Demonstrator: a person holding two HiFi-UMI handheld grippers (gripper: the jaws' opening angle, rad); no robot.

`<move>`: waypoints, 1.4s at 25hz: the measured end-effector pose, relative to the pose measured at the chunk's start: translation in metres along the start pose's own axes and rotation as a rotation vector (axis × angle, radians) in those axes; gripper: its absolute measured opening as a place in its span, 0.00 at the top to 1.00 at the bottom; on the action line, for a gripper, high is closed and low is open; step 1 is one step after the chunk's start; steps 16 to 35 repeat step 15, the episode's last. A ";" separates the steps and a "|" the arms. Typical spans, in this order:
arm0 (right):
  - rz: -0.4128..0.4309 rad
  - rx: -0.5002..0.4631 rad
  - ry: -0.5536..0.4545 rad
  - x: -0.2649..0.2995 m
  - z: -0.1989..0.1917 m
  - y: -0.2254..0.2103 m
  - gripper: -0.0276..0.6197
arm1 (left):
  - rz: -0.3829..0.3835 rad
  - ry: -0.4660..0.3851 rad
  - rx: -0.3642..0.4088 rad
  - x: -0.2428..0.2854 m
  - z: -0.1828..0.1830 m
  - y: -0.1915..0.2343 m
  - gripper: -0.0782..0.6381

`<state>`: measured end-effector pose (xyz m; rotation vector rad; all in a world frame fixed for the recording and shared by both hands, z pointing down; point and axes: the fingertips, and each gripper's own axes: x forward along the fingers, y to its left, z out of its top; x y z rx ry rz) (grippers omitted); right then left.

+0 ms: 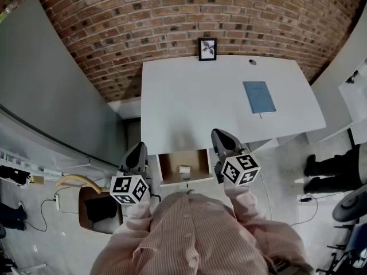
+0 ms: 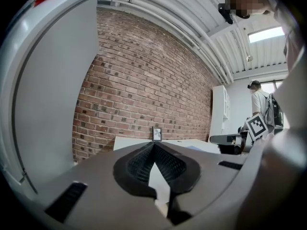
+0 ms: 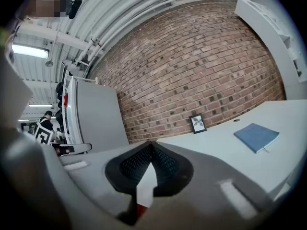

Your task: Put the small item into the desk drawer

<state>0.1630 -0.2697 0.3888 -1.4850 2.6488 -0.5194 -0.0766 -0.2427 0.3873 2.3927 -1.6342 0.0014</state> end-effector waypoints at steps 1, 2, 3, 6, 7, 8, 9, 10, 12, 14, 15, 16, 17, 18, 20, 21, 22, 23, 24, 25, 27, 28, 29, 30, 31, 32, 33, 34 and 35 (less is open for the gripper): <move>-0.001 0.000 0.000 0.000 0.000 0.000 0.95 | 0.001 0.000 -0.001 0.000 0.000 0.000 0.89; -0.002 0.001 0.000 -0.001 -0.001 -0.001 0.95 | 0.002 0.001 -0.002 0.000 -0.001 0.000 0.89; -0.004 0.002 0.000 -0.002 -0.001 -0.002 0.95 | 0.003 0.002 -0.004 0.001 -0.001 0.000 0.89; -0.013 0.007 0.001 -0.005 -0.003 -0.006 0.95 | 0.006 0.008 -0.006 0.001 -0.004 -0.001 0.89; -0.017 0.009 0.001 -0.006 -0.003 -0.007 0.95 | 0.005 0.009 -0.010 0.002 -0.005 -0.001 0.89; -0.020 0.011 0.002 -0.007 -0.004 -0.009 0.95 | 0.003 0.009 -0.016 0.002 -0.005 -0.001 0.89; -0.024 0.014 0.003 -0.008 -0.004 -0.010 0.95 | 0.001 0.008 -0.021 0.002 -0.005 -0.002 0.89; -0.027 0.018 0.003 -0.008 -0.004 -0.011 0.95 | 0.000 0.008 -0.024 0.002 -0.006 -0.002 0.89; -0.034 0.023 0.005 -0.010 -0.006 -0.013 0.95 | -0.001 0.012 -0.022 0.002 -0.006 -0.002 0.89; -0.040 0.023 0.006 -0.011 -0.007 -0.015 0.95 | -0.002 0.014 -0.021 0.002 -0.007 -0.003 0.89; -0.043 0.023 0.006 -0.012 -0.008 -0.015 0.95 | -0.002 0.015 -0.020 0.002 -0.007 -0.003 0.89; -0.043 0.023 0.006 -0.012 -0.008 -0.015 0.95 | -0.002 0.015 -0.020 0.002 -0.007 -0.003 0.89; -0.043 0.023 0.006 -0.012 -0.008 -0.015 0.95 | -0.002 0.015 -0.020 0.002 -0.007 -0.003 0.89; -0.043 0.023 0.006 -0.012 -0.008 -0.015 0.95 | -0.002 0.015 -0.020 0.002 -0.007 -0.003 0.89; -0.043 0.023 0.006 -0.012 -0.008 -0.015 0.95 | -0.002 0.015 -0.020 0.002 -0.007 -0.003 0.89; -0.043 0.023 0.006 -0.012 -0.008 -0.015 0.95 | -0.002 0.015 -0.020 0.002 -0.007 -0.003 0.89; -0.043 0.023 0.006 -0.012 -0.008 -0.015 0.95 | -0.002 0.015 -0.020 0.002 -0.007 -0.003 0.89; -0.043 0.023 0.006 -0.012 -0.008 -0.015 0.95 | -0.002 0.015 -0.020 0.002 -0.007 -0.003 0.89; -0.043 0.023 0.006 -0.012 -0.008 -0.015 0.95 | -0.002 0.015 -0.020 0.002 -0.007 -0.003 0.89; -0.043 0.023 0.006 -0.012 -0.008 -0.015 0.95 | -0.002 0.015 -0.020 0.002 -0.007 -0.003 0.89; -0.043 0.023 0.006 -0.012 -0.008 -0.015 0.95 | -0.002 0.015 -0.020 0.002 -0.007 -0.003 0.89; -0.043 0.023 0.006 -0.012 -0.008 -0.015 0.95 | -0.002 0.015 -0.020 0.002 -0.007 -0.003 0.89; -0.043 0.023 0.006 -0.012 -0.008 -0.015 0.95 | -0.002 0.015 -0.020 0.002 -0.007 -0.003 0.89; -0.043 0.023 0.006 -0.012 -0.008 -0.015 0.95 | -0.002 0.015 -0.020 0.002 -0.007 -0.003 0.89; -0.043 0.023 0.006 -0.012 -0.008 -0.015 0.95 | -0.002 0.015 -0.020 0.002 -0.007 -0.003 0.89; -0.043 0.023 0.006 -0.012 -0.008 -0.015 0.95 | -0.002 0.015 -0.020 0.002 -0.007 -0.003 0.89; -0.043 0.023 0.006 -0.012 -0.008 -0.015 0.95 | -0.002 0.015 -0.020 0.002 -0.007 -0.003 0.89; -0.043 0.023 0.006 -0.012 -0.008 -0.015 0.95 | -0.002 0.015 -0.020 0.002 -0.007 -0.003 0.89; -0.043 0.023 0.006 -0.012 -0.008 -0.015 0.95 | -0.002 0.015 -0.020 0.002 -0.007 -0.003 0.89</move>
